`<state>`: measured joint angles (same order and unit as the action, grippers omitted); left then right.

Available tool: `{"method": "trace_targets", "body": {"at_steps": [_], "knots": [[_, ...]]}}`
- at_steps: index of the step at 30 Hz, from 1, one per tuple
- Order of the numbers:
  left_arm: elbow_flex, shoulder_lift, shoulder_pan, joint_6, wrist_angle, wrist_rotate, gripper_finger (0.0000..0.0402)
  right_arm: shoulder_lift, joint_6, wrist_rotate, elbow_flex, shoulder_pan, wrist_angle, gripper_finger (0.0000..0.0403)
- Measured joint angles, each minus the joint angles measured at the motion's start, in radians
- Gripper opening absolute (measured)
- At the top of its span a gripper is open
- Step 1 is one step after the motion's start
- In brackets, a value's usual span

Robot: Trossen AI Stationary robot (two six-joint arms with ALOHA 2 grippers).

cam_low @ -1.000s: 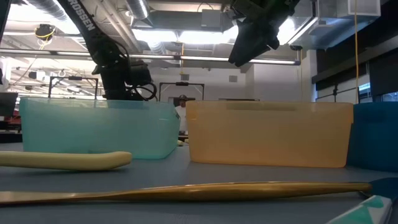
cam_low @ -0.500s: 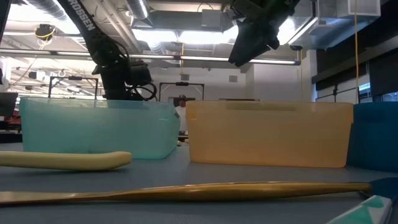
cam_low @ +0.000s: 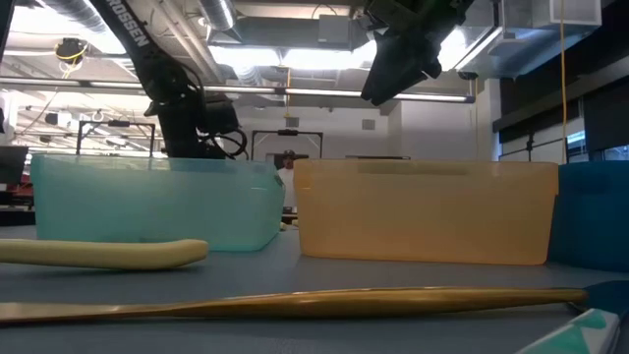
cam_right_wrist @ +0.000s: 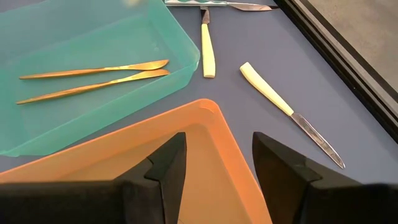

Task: Sort silverware by color (type)
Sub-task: Put the yellow knife into the blue bin

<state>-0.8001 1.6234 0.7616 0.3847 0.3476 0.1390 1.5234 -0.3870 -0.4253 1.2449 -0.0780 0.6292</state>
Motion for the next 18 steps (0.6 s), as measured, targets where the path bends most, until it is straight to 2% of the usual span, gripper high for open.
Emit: {"method": "trace_targets", "body": {"at_steps": [10,18], "knots": [[0.000,-0.078,-0.001,-0.035,-0.006,-0.003,0.0073,0.000,0.000,0.000,0.000,0.000,0.000,0.0172],[0.000,-0.156,-0.007,-0.135,-0.071,-0.002,0.0073,0.000,-0.009,0.000,0.000,0.000,-0.003,0.0172]]}}
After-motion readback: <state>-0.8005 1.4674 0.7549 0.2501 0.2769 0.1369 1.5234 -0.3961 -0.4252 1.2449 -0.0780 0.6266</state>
